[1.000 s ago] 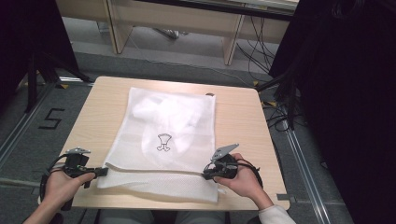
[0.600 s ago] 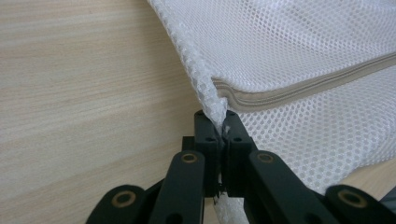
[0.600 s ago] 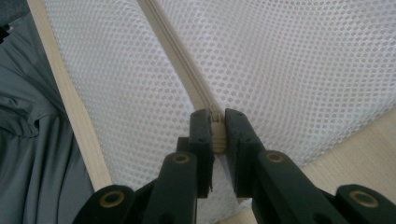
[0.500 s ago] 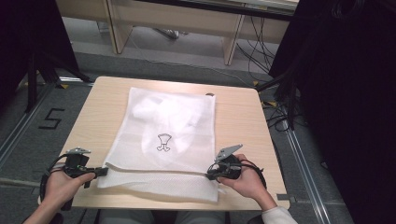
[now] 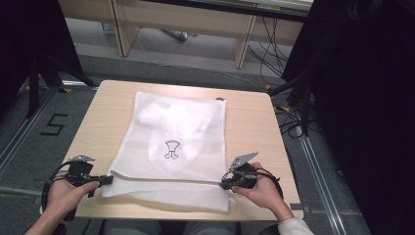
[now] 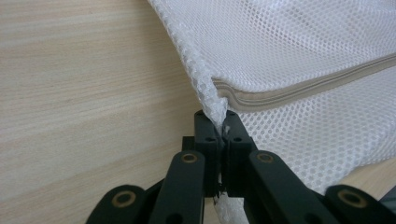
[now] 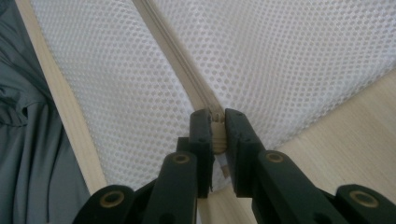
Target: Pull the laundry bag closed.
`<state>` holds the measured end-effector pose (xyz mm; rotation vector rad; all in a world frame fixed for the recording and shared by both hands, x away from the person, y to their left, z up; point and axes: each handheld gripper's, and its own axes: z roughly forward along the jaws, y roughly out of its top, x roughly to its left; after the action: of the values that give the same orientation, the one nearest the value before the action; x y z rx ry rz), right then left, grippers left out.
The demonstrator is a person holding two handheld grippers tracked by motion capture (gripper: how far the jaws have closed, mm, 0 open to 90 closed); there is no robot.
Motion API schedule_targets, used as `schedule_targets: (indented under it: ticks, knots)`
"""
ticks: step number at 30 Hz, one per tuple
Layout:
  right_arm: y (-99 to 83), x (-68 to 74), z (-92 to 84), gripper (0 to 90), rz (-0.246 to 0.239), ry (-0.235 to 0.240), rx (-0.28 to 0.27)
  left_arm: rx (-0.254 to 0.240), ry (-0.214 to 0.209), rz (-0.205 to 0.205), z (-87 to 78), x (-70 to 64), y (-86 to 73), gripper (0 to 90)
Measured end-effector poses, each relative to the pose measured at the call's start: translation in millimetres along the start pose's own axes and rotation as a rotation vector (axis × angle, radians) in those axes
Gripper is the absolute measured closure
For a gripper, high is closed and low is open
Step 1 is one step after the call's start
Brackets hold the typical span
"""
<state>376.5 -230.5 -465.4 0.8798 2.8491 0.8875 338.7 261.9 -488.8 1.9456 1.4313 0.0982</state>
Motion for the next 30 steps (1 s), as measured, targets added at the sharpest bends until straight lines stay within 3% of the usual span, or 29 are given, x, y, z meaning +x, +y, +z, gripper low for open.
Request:
schedule_targets:
  ticks: [1, 4, 6, 7, 13, 15, 16, 17, 19, 20, 21, 25, 27, 29, 30]
  knots:
    - [-0.6, -0.8, -0.3, 82.6, -0.002, -0.01, 0.002, -0.015, 0.006, -0.02, 1.6, -1.2, -0.1, 86.7]
    - [-2.7, -2.7, 0.0, 82.5, 0.01, -0.012, 0.002, 0.003, -0.006, 0.0, 0.3, 0.4, 0.0, 86.7]
    - [-3.5, -5.0, 0.4, 82.5, -0.004, -0.007, 0.005, -0.017, -0.005, -0.026, 2.2, -1.6, -0.1, 86.7]
    - [-3.7, -5.7, 0.1, 82.6, -0.003, 0.002, 0.005, 0.003, -0.011, 0.0, 0.5, -0.2, 0.1, 86.6]
    - [-4.6, -5.4, 2.5, 82.5, -0.012, 0.002, 0.015, 0.0, -0.007, 0.006, 1.5, -0.7, -0.4, 86.6]
    - [-4.8, -2.8, 2.5, 82.5, 0.008, -0.005, 0.029, 0.004, 0.006, 0.015, 2.5, -2.5, -0.7, 86.5]
    - [-4.6, -2.8, 2.9, 82.4, 0.004, -0.005, 0.027, 0.003, 0.007, 0.022, 2.8, -2.5, -1.0, 86.5]
    - [-4.2, -4.1, 4.2, 82.4, -0.018, -0.004, 0.017, -0.012, 0.015, 0.005, 4.6, -4.0, -1.3, 86.5]
    - [-3.7, -3.6, 4.3, 82.3, -0.022, -0.001, 0.015, 0.009, 0.014, 0.033, 4.4, -3.0, -1.7, 86.4]
    - [-3.5, -3.6, 4.8, 82.3, -0.026, 0.0, 0.018, -0.004, 0.025, 0.025, 5.8, -4.3, -2.3, 86.3]
    - [-3.7, -0.9, 4.0, 82.2, 0.004, -0.006, 0.027, 0.002, 0.021, 0.026, 6.1, -4.4, -2.1, 86.1]
    - [-2.9, -3.7, 6.3, 80.8, -0.031, 0.006, 0.007, 0.025, 0.028, 0.052, 6.4, -3.1, -2.4, 84.4]
    - [-2.9, -4.0, 6.3, 76.6, -0.02, 0.003, -0.011, 0.023, 0.031, 0.051, 7.2, -2.9, -2.8, 81.7]
    - [-3.2, -0.6, 5.3, 73.2, 0.036, -0.006, -0.02, 0.021, 0.042, 0.061, 6.5, -2.3, -2.8, 77.8]
    - [-3.2, -1.2, 7.0, 71.1, 0.028, -0.01, -0.048, 0.007, 0.05, 0.058, 7.0, -1.8, -3.1, 75.0]
